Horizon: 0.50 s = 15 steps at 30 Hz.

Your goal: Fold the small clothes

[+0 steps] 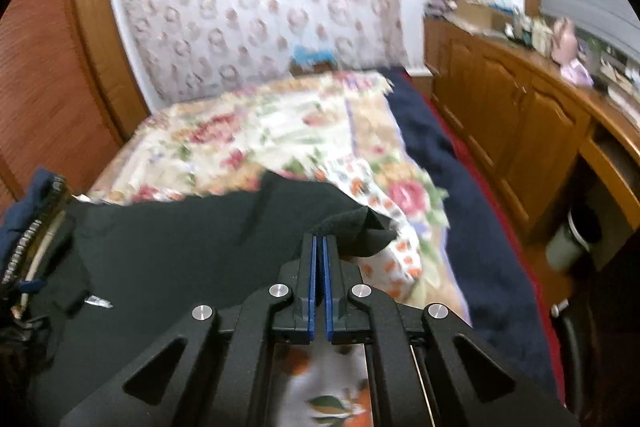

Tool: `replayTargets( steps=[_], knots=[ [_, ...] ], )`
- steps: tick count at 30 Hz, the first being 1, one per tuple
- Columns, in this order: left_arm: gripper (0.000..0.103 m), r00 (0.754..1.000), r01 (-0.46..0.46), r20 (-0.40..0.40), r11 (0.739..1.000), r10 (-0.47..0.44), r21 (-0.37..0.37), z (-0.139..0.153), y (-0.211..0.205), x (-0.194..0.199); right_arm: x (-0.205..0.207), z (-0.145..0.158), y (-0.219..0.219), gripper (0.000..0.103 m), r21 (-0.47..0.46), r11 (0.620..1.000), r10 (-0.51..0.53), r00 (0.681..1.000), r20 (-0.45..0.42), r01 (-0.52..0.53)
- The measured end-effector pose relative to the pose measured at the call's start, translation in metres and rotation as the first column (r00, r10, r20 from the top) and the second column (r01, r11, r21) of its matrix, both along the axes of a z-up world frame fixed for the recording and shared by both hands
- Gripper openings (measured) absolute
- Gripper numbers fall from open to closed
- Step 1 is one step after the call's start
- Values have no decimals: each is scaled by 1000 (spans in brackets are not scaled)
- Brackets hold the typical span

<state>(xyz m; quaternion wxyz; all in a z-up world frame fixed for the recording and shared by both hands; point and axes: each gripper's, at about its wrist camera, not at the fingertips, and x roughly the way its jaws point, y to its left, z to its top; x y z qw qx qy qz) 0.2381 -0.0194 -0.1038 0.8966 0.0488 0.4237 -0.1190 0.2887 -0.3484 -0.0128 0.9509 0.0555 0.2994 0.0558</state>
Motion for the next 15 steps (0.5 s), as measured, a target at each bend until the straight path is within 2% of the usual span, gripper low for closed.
replayTargets(
  steps=[2,5,8,12,15],
  knots=[
    [102,999,-14,35,1000,15,-20,9,2,-5,-13,14,9,3,20,999,42,998,35,-43],
    [102,997,-30,71,999,32,-39,21,8,-10,-37,32,35,3,-5,993,117,990,77,-117],
    [102,994,-35,104,999,39,-42,33,9,-16,-61,39,57,3,-18,982,191,977,95,-191],
    [102,990,-29,139,999,34,-38,48,9,-24,-86,23,80,3,-36,963,270,962,41,-269],
    [102,987,-11,160,997,23,-71,57,10,-26,-95,0,92,3,-54,954,293,955,-32,-295]
  ],
)
